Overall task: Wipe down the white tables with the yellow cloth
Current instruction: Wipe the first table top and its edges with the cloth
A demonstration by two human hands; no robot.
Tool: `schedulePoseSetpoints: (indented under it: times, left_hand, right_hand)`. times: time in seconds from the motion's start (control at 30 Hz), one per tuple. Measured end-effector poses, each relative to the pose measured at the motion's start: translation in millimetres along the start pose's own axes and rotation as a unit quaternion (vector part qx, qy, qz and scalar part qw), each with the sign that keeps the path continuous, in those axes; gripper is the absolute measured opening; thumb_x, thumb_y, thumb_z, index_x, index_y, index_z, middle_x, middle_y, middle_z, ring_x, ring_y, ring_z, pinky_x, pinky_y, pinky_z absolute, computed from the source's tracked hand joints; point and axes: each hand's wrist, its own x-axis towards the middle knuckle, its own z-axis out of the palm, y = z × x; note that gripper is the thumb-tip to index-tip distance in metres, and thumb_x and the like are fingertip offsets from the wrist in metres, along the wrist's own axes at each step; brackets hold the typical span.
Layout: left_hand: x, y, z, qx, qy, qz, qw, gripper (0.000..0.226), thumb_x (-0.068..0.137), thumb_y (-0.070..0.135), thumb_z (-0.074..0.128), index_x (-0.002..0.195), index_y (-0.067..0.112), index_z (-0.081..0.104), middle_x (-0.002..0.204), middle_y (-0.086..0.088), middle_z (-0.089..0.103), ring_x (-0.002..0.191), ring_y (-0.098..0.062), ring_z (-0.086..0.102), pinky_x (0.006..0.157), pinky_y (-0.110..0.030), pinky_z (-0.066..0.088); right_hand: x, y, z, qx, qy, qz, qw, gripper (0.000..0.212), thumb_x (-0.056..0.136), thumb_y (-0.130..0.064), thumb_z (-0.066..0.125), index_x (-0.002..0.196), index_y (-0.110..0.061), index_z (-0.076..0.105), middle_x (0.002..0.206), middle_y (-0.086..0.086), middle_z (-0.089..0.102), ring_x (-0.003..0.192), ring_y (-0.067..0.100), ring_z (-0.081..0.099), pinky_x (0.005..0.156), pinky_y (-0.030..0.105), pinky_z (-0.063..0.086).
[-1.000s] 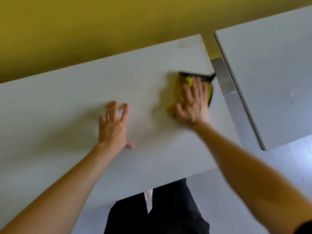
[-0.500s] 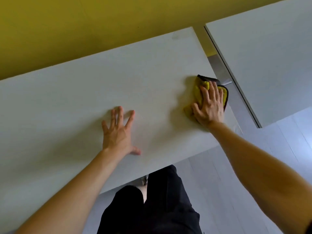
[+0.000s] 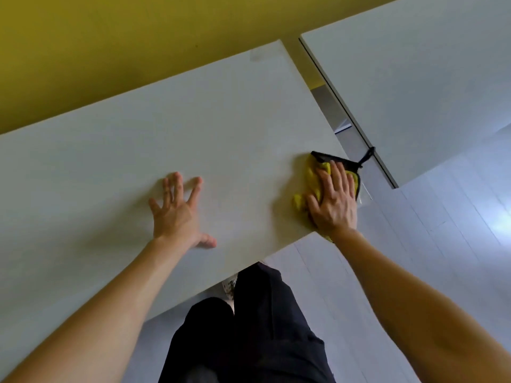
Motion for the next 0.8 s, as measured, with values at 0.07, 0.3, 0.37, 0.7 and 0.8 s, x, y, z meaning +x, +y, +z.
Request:
schedulePoseSetpoints:
  times: [0.07,0.3,0.37,0.7,0.8]
  left_hand:
    - [1.0,-0.3,1.6,-0.007,-0.001,-0.001,1.0,0.172,0.052,0.081,0.093,0.168,0.034,-0.025,0.175,-0.015,-0.033,0.164,-0.039,-0.024,0.13,-0.07,0.016]
    - [5.9,13.3,-5.2,0.041,-0.009,-0.022,0.999,0.173,0.045,0.077,0.097,0.169,0.024,-0.01,0.174,-0.028,-0.012,0.165,-0.046,-0.003,0.125,-0.067,0.03]
    - [14.5,29.4,-15.6,0.06,-0.004,-0.034,0.998,0.15,0.054,0.068,0.099,0.165,0.015,0.012,0.17,-0.028,0.009,0.163,-0.045,0.013,0.122,-0.065,0.034]
    - [111.0,128.0,-55.5,-0.067,0.218,0.083,0.97,0.066,0.103,0.053,0.062,0.153,0.011,0.049,0.169,-0.022,0.034,0.159,-0.041,0.029,0.126,-0.06,0.03]
    - [142.7,148.4,-61.1,-0.083,0.252,0.08,0.961,0.065,0.107,0.048,0.056,0.159,0.01,0.042,0.171,-0.023,0.032,0.161,-0.044,0.027,0.127,-0.062,0.028]
  right_hand:
    - [8.3,-5.1,3.6,0.007,0.015,0.104,0.994,0.079,0.094,-0.056,0.045,0.164,-0.02,0.039,0.18,0.01,0.02,0.168,0.03,0.008,0.135,0.058,0.007]
    - [-47.9,-148.9,39.5,0.015,-0.054,-0.054,0.997,0.08,0.1,-0.058,0.046,0.169,-0.019,0.033,0.181,0.017,0.003,0.168,0.034,-0.011,0.135,0.06,0.0]
    - [-46.2,-131.1,39.5,0.024,-0.059,-0.142,0.988,0.077,0.105,-0.059,0.046,0.17,-0.022,0.031,0.182,0.013,0.006,0.169,0.031,-0.009,0.135,0.059,0.003]
    - [41.9,39.7,4.4,0.004,-0.003,-0.027,1.0,0.075,0.108,-0.061,0.04,0.173,-0.025,0.027,0.182,0.009,0.015,0.169,0.03,0.007,0.136,0.056,0.008]
    - [109.2,29.9,4.7,0.068,0.008,0.036,0.997,0.073,0.11,-0.06,0.039,0.171,-0.024,0.025,0.166,0.013,0.042,0.15,0.037,0.044,0.123,0.052,0.036]
